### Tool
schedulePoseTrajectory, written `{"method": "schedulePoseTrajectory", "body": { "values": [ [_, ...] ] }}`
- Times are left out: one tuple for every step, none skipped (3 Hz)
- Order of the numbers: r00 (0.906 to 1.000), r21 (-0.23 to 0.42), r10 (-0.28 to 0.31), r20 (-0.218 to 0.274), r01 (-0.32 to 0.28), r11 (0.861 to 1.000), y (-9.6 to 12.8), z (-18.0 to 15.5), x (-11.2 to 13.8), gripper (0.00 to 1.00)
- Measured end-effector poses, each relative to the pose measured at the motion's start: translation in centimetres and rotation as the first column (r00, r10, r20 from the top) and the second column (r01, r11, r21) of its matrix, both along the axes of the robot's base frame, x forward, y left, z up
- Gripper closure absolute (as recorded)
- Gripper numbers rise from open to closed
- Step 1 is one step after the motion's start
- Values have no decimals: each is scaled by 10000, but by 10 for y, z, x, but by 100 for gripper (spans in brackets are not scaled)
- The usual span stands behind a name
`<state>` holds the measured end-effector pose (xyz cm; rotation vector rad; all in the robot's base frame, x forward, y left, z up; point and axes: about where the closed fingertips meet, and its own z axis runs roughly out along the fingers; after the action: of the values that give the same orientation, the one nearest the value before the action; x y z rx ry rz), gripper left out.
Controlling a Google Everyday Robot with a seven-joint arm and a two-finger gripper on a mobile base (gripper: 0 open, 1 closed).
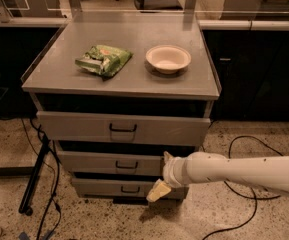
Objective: Open middle drawer
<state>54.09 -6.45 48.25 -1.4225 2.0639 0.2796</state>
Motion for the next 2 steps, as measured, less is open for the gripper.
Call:
{"method": "schedulePoseTrajectory", "body": {
  "values": [
    [10000,0,0,0,0,10000,0,0,0,0],
    [9999,33,147,-47,-147,9999,3,-11,6,0]
  ]
}}
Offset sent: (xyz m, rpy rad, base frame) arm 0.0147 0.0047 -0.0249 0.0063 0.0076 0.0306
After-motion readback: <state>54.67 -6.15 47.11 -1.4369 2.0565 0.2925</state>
